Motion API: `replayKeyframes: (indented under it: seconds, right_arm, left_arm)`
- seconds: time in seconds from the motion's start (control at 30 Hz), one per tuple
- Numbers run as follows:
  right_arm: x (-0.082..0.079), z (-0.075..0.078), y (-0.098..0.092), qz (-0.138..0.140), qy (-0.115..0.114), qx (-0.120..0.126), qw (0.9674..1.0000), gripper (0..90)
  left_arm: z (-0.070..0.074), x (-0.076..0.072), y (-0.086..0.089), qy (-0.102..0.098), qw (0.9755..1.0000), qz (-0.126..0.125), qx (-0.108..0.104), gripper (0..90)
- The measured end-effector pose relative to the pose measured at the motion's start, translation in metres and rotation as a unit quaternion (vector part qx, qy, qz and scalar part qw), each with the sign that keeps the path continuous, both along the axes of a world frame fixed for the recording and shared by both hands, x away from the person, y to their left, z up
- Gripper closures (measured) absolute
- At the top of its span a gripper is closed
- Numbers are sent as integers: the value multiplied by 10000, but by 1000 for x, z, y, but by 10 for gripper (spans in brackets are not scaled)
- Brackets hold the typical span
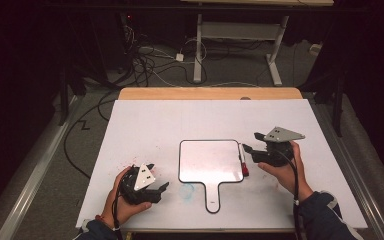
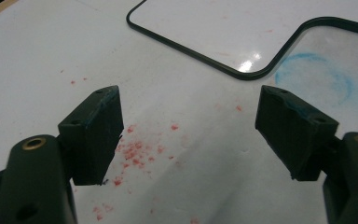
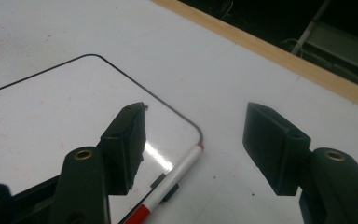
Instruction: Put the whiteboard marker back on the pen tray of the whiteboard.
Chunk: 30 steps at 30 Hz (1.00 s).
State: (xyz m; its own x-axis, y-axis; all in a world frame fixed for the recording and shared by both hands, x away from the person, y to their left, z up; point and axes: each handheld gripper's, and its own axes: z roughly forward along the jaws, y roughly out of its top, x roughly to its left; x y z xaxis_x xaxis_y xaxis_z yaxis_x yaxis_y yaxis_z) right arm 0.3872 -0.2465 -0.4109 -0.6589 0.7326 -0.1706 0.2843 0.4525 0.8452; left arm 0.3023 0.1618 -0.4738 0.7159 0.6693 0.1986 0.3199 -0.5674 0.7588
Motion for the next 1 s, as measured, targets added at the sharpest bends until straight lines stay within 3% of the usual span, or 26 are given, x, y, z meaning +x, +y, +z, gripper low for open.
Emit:
replayKeyframes:
  seconds: [0.27, 0.6, 0.87, 1.0]
  right_arm:
    - [-16, 16, -6, 215, -425, -86, 9988, 343]
    - [-36, 23, -15, 270, -771, -77, 9966, 308]
    - [-50, 20, -24, 265, -914, -65, 9954, 285]
    - [-55, 16, -28, 307, -883, -69, 9956, 271]
  left_arm:
    - [0, -1, 1, 15, 10000, 36, -17, 226]
    - [1, 0, 1, -58, 10000, 36, 1, 226]
    - [1, 0, 0, -61, 10000, 31, 25, 226]
    - [1, 0, 0, -54, 10000, 20, 40, 226]
